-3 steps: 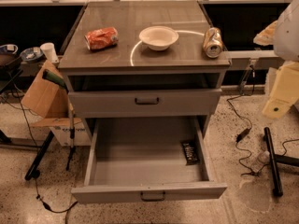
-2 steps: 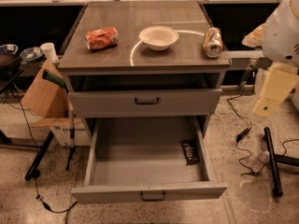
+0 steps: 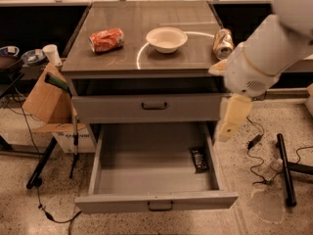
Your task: Pick rxbar chocolate from middle drawer and place on counter
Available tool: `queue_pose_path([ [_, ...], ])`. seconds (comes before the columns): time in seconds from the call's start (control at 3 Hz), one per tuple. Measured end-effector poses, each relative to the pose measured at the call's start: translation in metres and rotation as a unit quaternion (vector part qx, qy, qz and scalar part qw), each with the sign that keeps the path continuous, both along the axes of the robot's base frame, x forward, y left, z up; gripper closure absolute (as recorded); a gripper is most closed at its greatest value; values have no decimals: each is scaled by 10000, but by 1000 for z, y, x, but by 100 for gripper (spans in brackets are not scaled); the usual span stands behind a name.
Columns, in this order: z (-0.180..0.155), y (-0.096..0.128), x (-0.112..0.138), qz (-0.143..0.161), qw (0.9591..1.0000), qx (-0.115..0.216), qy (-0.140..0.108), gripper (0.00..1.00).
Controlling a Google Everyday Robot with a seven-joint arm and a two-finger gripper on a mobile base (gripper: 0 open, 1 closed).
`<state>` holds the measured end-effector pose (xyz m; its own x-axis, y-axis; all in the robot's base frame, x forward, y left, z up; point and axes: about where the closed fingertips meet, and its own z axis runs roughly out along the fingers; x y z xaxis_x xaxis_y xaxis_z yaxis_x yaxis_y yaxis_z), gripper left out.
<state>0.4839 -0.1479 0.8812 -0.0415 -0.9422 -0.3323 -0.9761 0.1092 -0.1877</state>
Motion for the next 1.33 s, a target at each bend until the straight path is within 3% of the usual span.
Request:
queue_pose_path([
  [0.33, -64, 21, 16, 13, 9998, 164, 64, 0],
  [0.67, -124, 33, 31, -137, 9999, -7, -22, 0],
  [1.0, -171, 33, 50, -412, 9981, -440, -153, 0],
  [1.33, -201, 32, 69, -621, 9925, -1013, -271, 0],
])
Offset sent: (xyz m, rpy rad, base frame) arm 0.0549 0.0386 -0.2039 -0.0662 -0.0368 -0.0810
